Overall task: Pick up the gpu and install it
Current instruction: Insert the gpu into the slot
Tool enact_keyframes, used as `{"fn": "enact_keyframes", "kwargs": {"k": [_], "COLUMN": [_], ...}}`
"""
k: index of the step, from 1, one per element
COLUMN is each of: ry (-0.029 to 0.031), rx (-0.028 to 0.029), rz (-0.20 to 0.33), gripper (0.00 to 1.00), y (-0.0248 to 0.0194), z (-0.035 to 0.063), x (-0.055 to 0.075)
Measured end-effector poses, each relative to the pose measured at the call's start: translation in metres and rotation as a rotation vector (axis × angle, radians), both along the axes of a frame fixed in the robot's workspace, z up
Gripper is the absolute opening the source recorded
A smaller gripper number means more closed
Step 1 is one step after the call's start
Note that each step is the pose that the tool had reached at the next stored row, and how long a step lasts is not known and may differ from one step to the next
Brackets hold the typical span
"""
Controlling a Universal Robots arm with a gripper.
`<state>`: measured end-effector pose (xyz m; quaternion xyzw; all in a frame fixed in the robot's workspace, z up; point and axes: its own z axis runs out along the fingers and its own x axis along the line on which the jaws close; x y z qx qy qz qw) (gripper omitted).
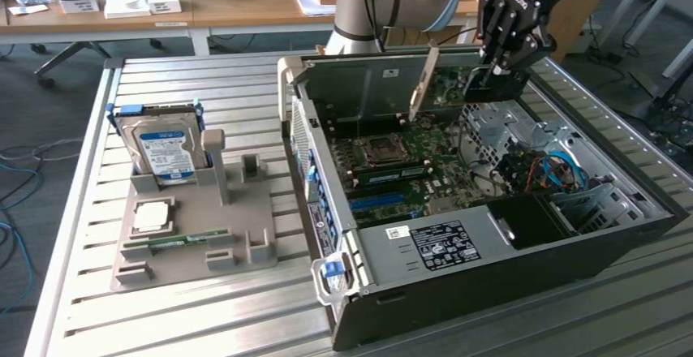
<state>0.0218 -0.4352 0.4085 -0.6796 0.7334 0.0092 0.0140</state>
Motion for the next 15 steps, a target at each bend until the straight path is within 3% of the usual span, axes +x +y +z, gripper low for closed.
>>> {"fn": "enact_keyframes", "kwargs": {"k": [15], "ry": [-0.003], "rx": [0.0001], "rz": [0.001], "gripper": [0.27], "y": [0.0], "z": [-0.0005], "x": [-0.0043]}}
